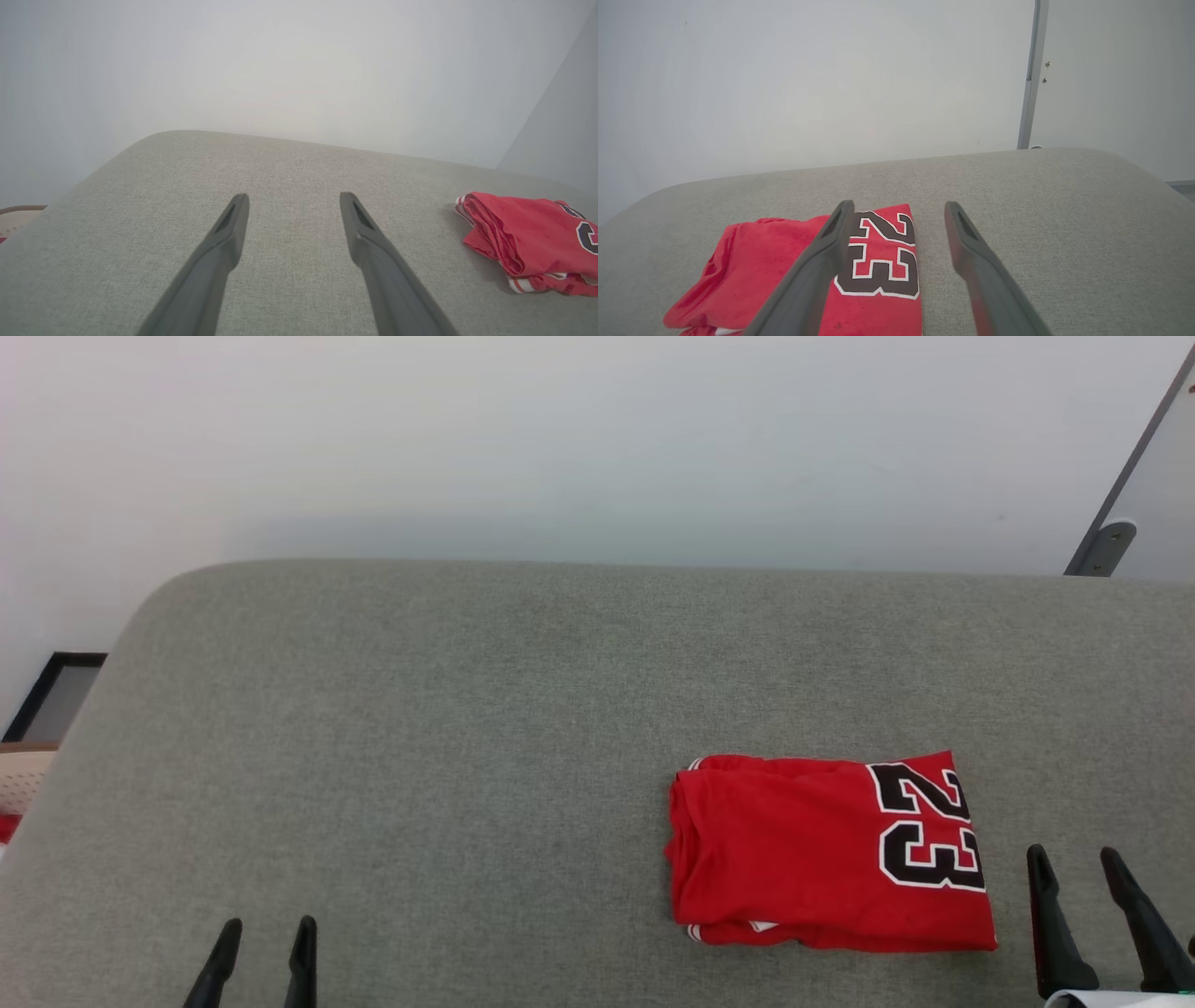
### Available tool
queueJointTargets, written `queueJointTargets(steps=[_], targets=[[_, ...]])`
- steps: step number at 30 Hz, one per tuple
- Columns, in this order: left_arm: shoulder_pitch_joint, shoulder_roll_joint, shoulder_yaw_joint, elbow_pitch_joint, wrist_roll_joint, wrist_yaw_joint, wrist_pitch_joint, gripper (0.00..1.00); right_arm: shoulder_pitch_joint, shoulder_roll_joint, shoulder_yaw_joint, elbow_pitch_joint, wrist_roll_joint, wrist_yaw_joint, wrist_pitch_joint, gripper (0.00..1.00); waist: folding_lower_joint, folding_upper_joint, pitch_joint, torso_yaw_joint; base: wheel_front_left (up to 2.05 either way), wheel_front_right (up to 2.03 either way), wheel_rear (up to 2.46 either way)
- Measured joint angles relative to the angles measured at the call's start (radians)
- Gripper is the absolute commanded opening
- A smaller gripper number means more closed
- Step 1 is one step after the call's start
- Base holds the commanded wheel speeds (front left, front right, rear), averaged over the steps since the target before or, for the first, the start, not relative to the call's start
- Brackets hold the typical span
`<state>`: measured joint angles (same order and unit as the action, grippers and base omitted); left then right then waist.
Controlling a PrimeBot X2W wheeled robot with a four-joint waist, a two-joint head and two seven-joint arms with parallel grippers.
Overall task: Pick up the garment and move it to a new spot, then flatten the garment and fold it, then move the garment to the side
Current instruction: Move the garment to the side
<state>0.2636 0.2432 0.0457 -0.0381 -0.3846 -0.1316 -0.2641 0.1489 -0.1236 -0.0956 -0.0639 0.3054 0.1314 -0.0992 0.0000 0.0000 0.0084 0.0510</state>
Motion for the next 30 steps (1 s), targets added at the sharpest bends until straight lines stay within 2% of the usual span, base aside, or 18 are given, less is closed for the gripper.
queueJointTargets(steps=[5, 8, 14, 20, 24, 30], targets=[[-0.008, -0.001, -0.005, 0.001, -0.005, 0.0, 0.0, 1.0, -0.004, 0.002, 0.016, 0.002, -0.01, 0.0, 0.021, 1.0, 0.0, 0.0, 0.009, 0.003, 0.0, 0.0, 0.0], [-0.015, 0.002, -0.009, 0.001, -0.02, 0.0, 0.0, 1.0, -0.04, -0.016, 0.035, 0.008, -0.021, 0.0, 0.074, 1.0, 0.0, 0.0, 0.02, 0.0, 0.0, 0.0, 0.0], [-0.066, 0.042, -0.04, 0.012, -0.052, 0.0, 0.0, 1.0, -0.149, -0.118, 0.086, 0.023, -0.036, 0.0, 0.359, 1.0, 0.0, 0.0, 0.067, -0.008, 0.0, 0.0, 0.0], [-0.118, 0.085, -0.062, 0.013, -0.088, 0.0, 0.0, 1.0, -0.269, -0.202, 0.107, 0.028, 0.034, 0.0, 0.745, 1.0, 0.0, 0.0001, 0.127, -0.015, 0.0, 0.0, 0.0], [-0.155, 0.116, -0.084, 0.008, -0.112, 0.0, 0.0, 1.0, -0.332, -0.19, 0.07, 0.017, 0.064, 0.0, 0.967, 1.0, 0.0, 0.0, 0.175, -0.015, 0.0, 0.0, 0.0], [-0.234, 0.154, -0.127, -0.007, -0.156, 0.0, 0.0, 1.0, -0.406, -0.11, 0.053, -0.006, 0.022, 0.0, 1.108, 1.0, 0.0, 0.0, 0.258, -0.004, 0.0, 0.0, 0.0]])
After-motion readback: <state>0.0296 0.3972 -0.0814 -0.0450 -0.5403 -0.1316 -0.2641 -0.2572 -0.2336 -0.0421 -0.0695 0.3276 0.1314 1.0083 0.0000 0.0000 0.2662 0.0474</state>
